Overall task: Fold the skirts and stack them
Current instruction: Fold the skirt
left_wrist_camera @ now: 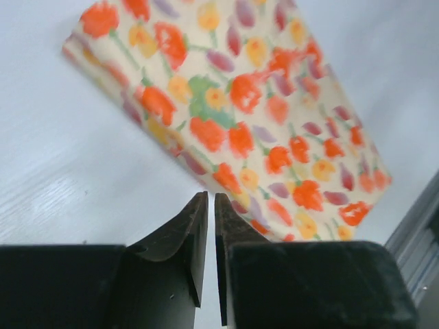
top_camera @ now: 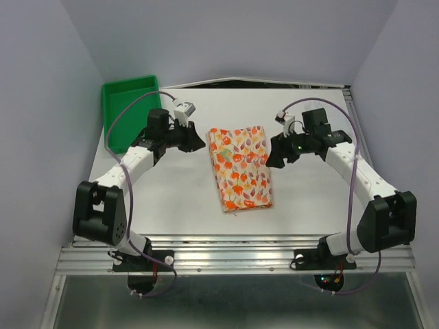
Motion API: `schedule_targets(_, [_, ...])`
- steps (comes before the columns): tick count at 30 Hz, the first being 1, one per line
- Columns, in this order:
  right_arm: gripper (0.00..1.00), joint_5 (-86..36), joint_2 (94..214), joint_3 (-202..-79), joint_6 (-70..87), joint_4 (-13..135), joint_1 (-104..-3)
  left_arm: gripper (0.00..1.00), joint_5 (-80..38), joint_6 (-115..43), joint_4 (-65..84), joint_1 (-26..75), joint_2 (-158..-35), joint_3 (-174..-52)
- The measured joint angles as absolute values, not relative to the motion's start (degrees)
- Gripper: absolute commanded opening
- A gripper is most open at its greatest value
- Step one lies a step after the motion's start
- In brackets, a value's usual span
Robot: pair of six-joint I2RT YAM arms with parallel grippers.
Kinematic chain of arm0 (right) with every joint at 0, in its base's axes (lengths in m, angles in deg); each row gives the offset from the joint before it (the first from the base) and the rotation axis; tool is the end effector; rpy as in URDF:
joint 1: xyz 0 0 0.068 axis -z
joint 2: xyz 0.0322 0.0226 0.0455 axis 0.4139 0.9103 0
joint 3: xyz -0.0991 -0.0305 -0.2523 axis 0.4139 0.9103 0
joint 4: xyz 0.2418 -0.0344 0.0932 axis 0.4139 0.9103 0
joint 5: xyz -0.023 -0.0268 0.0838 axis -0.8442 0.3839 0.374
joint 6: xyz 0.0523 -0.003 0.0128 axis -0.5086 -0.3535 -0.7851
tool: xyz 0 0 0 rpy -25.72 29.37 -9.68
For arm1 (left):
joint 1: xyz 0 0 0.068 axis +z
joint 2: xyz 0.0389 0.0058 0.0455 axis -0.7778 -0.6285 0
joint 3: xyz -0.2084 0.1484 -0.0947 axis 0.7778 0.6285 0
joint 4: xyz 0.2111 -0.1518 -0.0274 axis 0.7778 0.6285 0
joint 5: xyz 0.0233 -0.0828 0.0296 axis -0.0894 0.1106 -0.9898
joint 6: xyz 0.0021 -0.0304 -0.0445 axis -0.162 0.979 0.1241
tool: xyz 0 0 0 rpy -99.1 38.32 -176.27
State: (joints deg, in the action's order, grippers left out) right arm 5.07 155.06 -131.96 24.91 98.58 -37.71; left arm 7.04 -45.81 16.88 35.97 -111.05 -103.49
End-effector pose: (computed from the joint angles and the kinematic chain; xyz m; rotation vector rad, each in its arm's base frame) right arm 0.2839 0.0890 0.2863 -0.7398 2.3057 0.8349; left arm 0.3339 -0.1120 0.2620 0.6221 2.0376 -0.8463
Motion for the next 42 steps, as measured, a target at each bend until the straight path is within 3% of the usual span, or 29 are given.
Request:
schedule_targets(5, [0.74,0.5,152.2,-128.8,31.4,95.5,-39.9,0.01,15.2,-31.3,-3.9,35.3,-105.3,-94.0])
schedule_targets(19, [0.77,-13.1,147.8,-120.2,45.8,90.8,-50.8,0.00,15.2,-1.0,-32.4,34.1,-126.2,-88.5])
schedule_targets(28, [0.77,-14.9,147.3,-118.0,50.0,89.5,-53.0,0.00,12.4,1.5,-34.6,33.8,-135.0,-89.0])
schedule_targets(38, [0.70,-19.3,145.6,-110.1,54.2,83.7,-66.6,0.00,10.6,-0.5,-26.9,33.9,-138.6,-94.3])
schedule_targets(42, [0.72,-22.6,144.9,-105.4,55.5,79.9,-71.7,0.00,10.9,-1.0,-26.2,33.9,-138.8,-94.8])
